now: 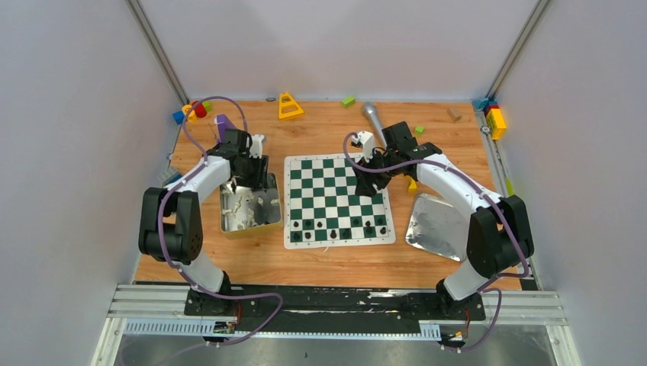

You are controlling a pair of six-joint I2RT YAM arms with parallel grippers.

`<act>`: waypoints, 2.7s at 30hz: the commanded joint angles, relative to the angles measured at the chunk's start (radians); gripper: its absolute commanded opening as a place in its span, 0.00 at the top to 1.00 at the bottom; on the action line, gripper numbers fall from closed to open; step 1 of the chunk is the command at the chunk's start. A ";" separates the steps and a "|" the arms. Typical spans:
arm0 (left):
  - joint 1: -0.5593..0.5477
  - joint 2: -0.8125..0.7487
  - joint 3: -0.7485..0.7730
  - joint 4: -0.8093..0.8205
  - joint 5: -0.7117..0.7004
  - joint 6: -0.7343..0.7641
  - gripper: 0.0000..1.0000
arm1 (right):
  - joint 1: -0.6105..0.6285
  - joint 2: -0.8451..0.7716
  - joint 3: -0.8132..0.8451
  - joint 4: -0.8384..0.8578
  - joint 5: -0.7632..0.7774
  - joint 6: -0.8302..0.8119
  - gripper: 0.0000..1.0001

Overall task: Set up the chess pieces on the board
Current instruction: Pick up the chess piece from the storage box, then adjust the chess piece.

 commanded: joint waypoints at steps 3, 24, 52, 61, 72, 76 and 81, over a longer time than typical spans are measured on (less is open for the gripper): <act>-0.007 0.039 0.026 0.070 -0.007 -0.102 0.50 | -0.009 -0.012 -0.009 0.039 -0.032 0.001 0.43; -0.016 0.164 0.036 0.149 -0.092 -0.177 0.55 | -0.010 -0.003 -0.024 0.026 -0.089 -0.005 0.43; -0.016 0.082 0.034 0.112 -0.039 -0.106 0.90 | -0.011 0.002 0.023 -0.019 -0.145 0.001 0.43; -0.021 -0.160 0.060 -0.008 0.100 0.097 0.93 | -0.011 0.021 0.164 -0.036 -0.241 0.060 0.43; -0.292 -0.335 0.116 -0.137 0.265 0.387 0.88 | -0.011 0.201 0.395 -0.004 -0.551 0.243 0.39; -0.376 -0.308 0.146 -0.138 0.245 0.398 0.89 | -0.007 0.254 0.428 0.006 -0.645 0.303 0.37; -0.450 -0.269 0.181 -0.128 0.216 0.399 0.89 | 0.014 0.280 0.409 0.024 -0.668 0.318 0.35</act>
